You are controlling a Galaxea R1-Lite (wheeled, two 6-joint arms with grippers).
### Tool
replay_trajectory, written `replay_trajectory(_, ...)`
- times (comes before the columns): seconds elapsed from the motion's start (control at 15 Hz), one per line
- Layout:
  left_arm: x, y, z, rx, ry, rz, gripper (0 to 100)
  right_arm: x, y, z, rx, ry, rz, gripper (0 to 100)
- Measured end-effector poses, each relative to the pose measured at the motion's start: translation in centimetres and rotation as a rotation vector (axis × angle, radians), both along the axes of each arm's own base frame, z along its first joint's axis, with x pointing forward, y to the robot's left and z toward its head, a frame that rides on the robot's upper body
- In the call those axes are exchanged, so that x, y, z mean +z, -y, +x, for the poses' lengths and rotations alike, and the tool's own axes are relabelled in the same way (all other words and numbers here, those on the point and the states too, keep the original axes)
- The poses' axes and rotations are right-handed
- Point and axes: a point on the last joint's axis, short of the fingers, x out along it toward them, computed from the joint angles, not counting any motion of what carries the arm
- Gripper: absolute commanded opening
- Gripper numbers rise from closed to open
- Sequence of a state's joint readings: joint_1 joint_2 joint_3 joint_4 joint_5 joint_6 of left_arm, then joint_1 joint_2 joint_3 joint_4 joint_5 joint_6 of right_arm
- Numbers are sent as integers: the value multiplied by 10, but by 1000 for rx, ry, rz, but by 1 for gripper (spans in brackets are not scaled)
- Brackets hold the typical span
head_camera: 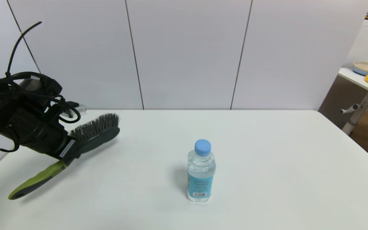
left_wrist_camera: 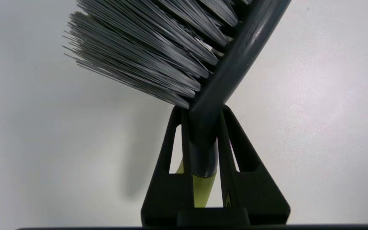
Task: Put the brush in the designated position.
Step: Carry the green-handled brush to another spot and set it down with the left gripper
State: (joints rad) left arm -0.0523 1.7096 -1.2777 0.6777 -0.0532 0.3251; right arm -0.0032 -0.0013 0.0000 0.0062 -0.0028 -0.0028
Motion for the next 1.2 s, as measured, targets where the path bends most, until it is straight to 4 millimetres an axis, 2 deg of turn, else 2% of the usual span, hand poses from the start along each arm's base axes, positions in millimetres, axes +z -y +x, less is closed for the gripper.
replay_trajectory(0.27,17,0,-1,-43,55,19,0,0,0,0,0,0,0,100)
replay_trajectory(0.53,37,7,6,-187,150,58,0,0,0,0,-1,0,0,100)
replay_trajectory(0.87,44,41,5,-341,191,-6,0,0,0,0,0,0,0,100)
replay_trajectory(1.2,41,79,1,-515,192,-16,0,0,0,0,0,0,0,100)
